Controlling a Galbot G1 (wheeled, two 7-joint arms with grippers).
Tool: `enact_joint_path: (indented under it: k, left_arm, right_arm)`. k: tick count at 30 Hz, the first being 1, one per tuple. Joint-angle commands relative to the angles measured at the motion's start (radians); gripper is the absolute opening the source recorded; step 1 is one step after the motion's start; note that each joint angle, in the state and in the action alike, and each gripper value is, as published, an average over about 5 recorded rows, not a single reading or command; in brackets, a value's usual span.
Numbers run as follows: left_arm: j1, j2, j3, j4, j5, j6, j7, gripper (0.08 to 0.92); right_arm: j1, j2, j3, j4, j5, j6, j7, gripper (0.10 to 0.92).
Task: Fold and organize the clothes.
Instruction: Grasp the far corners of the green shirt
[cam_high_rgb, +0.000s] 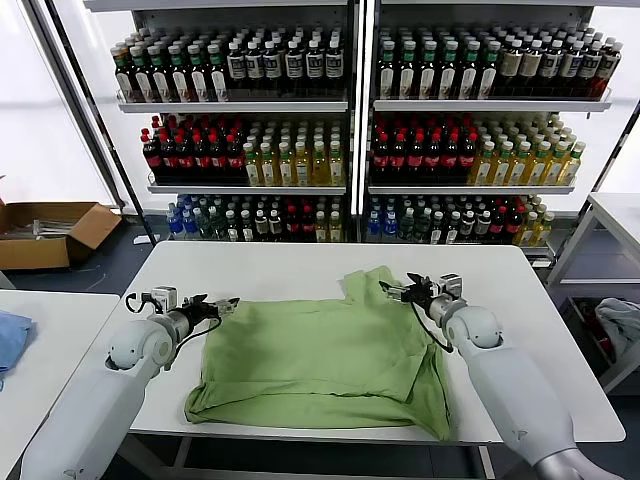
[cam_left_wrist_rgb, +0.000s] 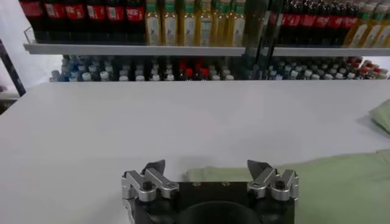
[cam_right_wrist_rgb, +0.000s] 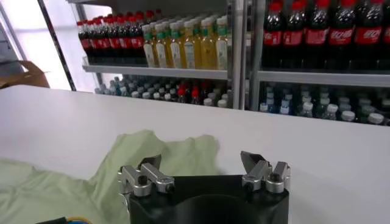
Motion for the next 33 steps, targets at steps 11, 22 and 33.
enact_joint_path:
  k: [11, 22, 33]
  left_arm:
    - [0.076, -0.026, 0.024, -0.012, 0.047, 0.001, -0.009, 0.647]
    - [0.1, -0.034, 0.011, -0.023, 0.053, 0.001, -0.007, 0.355]
    - [0.097, -0.026, -0.013, -0.085, 0.014, -0.049, -0.008, 0.095]
  right_arm:
    - [0.079, 0.086, -0.038, -0.155, -0.064, -0.024, 0.015, 0.75]
    - [0.05, 0.071, -0.038, -0.106, -0.037, -0.019, -0.005, 0.43]
    - [-0.08, 0.036, 0.09, 0.168, 0.113, 0.019, -0.012, 0.127]
